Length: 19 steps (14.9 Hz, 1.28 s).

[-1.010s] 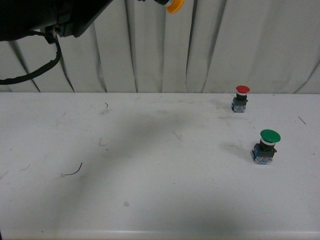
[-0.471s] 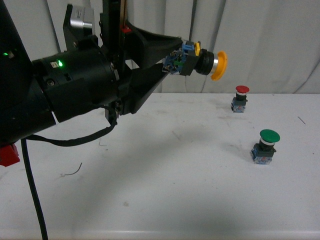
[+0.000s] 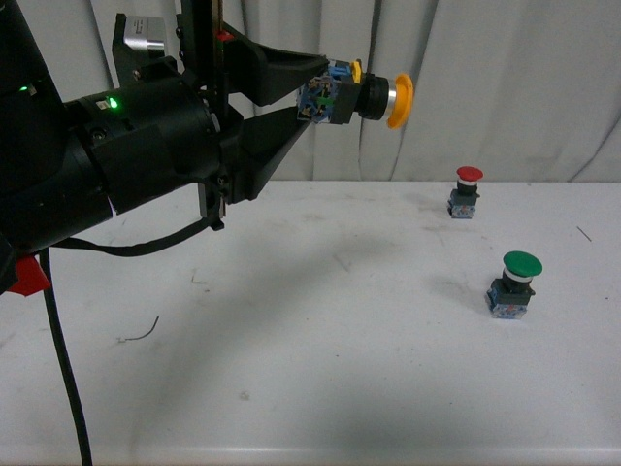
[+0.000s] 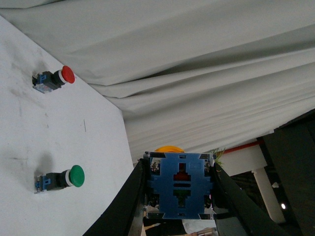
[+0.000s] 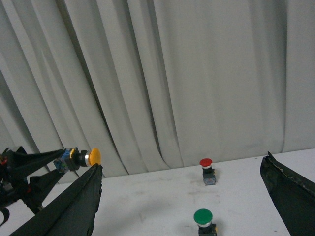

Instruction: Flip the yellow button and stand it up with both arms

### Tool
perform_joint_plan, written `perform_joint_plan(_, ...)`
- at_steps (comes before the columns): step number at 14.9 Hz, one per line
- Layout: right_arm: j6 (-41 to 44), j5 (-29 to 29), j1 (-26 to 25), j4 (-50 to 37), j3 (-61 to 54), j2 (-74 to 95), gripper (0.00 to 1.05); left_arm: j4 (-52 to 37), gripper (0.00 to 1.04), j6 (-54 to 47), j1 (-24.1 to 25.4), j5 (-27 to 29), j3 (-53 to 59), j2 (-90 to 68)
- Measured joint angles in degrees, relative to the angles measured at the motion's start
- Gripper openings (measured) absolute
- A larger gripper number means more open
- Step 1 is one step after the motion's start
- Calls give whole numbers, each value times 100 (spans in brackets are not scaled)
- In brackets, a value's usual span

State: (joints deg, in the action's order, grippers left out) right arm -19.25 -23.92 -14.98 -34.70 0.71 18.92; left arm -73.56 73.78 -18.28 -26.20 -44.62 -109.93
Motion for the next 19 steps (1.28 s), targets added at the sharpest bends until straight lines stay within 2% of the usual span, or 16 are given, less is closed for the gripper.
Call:
perform_joint_plan(2, -468, 212, 293, -1969, 385, 2068, 98, 4, 32, -9, 15, 4, -59, 77)
perform_joint_plan(4, -831, 553, 863, -3521, 1639, 4177, 98, 0, 32, -7, 44, 7, -81, 149)
perform_joint_plan(6, -1504, 780, 1401, -3611, 2948, 6105, 98, 7, 32, -24, 37, 26, -79, 280)
perform_joint_plan(10, -1309, 1220, 2247, -2914, 4983, 8041, 98, -2, 32, -26, 39, 44, -68, 369)
perform_joint_plan(12, -1443, 1056, 2479, -2948, 5204, 8100, 98, -2, 32, -31, 81, 44, -68, 369)
perform_joint_plan(15, -3042, -28, 2789, -3866, 4970, 8498, 98, 0, 32, -52, 63, 46, -68, 369)
perform_joint_plan(17, -3829, -170, 2997, -3864, 4551, 8693, 98, -2, 32, -66, 48, 39, -68, 369)
perform_joint_plan(19, -4240, -157, 3036, -3873, 4474, 8754, 98, 2, 31, -66, 48, 20, -68, 369)
